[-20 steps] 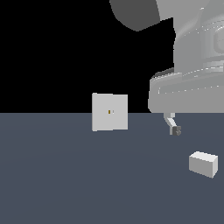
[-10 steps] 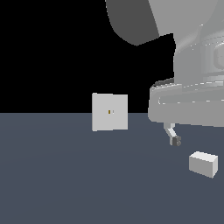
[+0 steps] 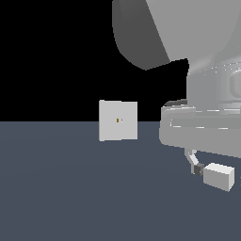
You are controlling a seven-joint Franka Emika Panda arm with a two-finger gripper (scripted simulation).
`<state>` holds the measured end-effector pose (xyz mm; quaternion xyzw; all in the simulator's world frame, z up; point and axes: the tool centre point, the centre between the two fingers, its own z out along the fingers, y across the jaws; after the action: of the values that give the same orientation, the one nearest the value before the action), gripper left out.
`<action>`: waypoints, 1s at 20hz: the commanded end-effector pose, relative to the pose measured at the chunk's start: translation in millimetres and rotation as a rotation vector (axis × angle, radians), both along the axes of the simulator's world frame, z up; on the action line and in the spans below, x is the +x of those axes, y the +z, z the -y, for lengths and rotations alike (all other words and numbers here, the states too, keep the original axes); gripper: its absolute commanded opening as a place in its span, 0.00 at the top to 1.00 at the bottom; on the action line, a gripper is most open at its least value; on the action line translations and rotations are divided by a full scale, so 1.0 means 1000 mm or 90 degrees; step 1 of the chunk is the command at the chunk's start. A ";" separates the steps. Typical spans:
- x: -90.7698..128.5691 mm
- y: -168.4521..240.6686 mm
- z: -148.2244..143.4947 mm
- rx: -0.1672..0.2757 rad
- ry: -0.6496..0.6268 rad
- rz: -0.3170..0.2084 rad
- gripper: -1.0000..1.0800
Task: Plug the charger into the wall socket.
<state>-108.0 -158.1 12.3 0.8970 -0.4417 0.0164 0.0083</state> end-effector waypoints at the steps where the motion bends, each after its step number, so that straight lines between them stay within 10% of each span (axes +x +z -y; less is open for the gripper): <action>1: 0.000 -0.001 0.000 0.000 0.000 0.001 1.00; 20: 0.012 0.008 -0.009 -0.001 0.073 0.001 1.00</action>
<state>-98.8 -151.8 17.9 0.9152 -0.4027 0.0172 0.0077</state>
